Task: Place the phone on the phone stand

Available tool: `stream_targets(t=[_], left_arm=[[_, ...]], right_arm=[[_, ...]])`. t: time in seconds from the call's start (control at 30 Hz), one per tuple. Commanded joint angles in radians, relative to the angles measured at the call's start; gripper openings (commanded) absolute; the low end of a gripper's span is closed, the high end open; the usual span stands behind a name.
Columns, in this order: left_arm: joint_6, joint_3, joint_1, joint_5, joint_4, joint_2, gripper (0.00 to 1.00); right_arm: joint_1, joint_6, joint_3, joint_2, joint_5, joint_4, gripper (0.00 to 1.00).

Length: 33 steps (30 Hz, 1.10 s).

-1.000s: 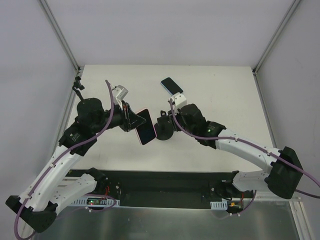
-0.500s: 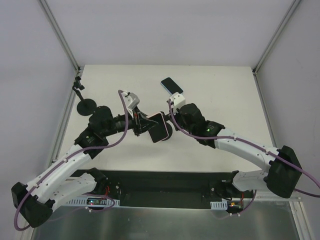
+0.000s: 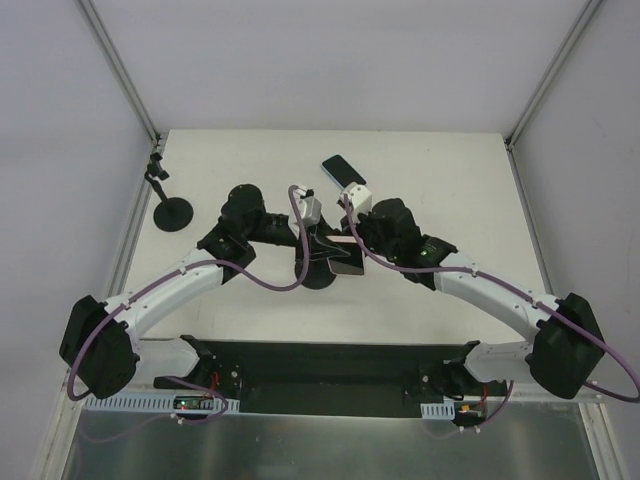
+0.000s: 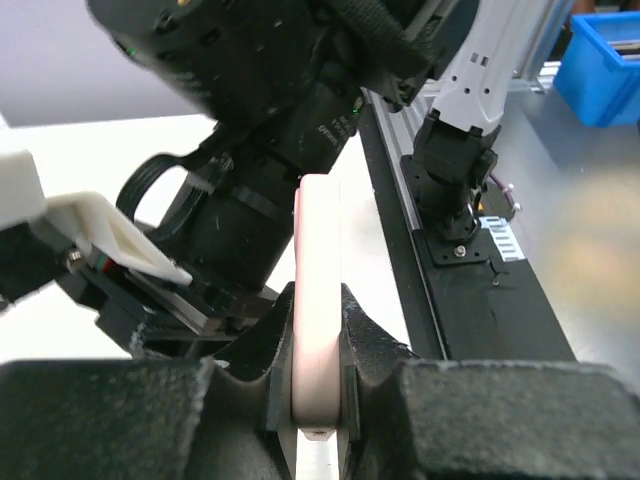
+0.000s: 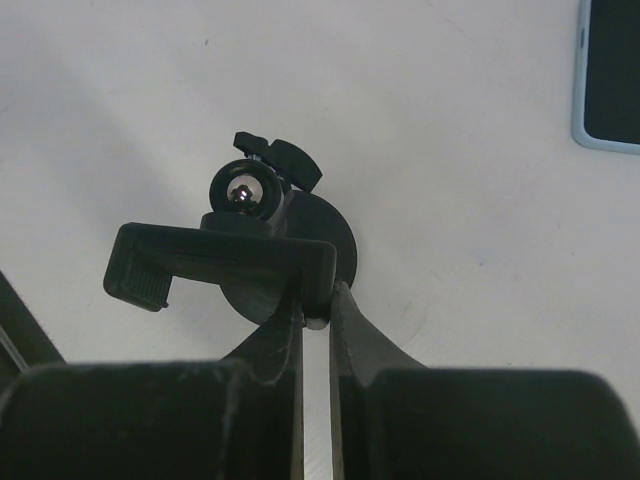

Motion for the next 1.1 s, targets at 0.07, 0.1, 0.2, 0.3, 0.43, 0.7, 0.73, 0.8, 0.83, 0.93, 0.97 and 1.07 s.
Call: stream_targets(t=[0.07,0.1,0.2,0.3,0.43,0.7,0.73,0.8,0.83,0.93,0.97,1.07], left_arm=[[0.191,0.186,0.045,0.281,-0.103,0.065,0.00],[0.201,0.197,0.050,0.294,-0.125,0.072,0.00],[0.217,0.201,0.062,0.305,-0.118,0.111,0.00],[0.203,0.237,0.071,0.355,-0.128,0.166,0.00],[0.275,0.284,0.076,0.375,-0.243,0.212,0.00],[0.333,0.278,0.128,0.371,-0.294,0.258,0.00],[0.333,0.278,0.134,0.372,-0.294,0.264,0.00],[0.332,0.283,0.145,0.380,-0.295,0.269,0.00],[0.335,0.283,0.154,0.377,-0.295,0.269,0.00],[0.338,0.283,0.166,0.372,-0.294,0.266,0.00],[0.339,0.280,0.169,0.375,-0.295,0.266,0.00],[0.333,0.298,0.175,0.395,-0.300,0.286,0.00]], right_arm=[[-0.042,-0.007,0.023,-0.008,-0.225,0.093,0.01],[-0.050,-0.007,0.020,-0.007,-0.242,0.096,0.01],[-0.076,-0.007,0.014,-0.008,-0.305,0.112,0.01],[-0.091,-0.011,0.022,0.002,-0.359,0.115,0.01],[-0.104,-0.019,0.025,0.013,-0.395,0.115,0.01],[-0.108,-0.027,0.028,0.021,-0.418,0.116,0.01],[-0.110,-0.028,0.030,0.022,-0.423,0.116,0.01],[-0.108,-0.030,0.028,0.024,-0.426,0.116,0.01],[-0.110,-0.030,0.028,0.025,-0.426,0.118,0.01],[-0.113,-0.033,0.027,0.027,-0.431,0.118,0.01],[-0.113,-0.033,0.026,0.025,-0.434,0.118,0.01],[-0.116,-0.036,0.026,0.028,-0.446,0.118,0.01]])
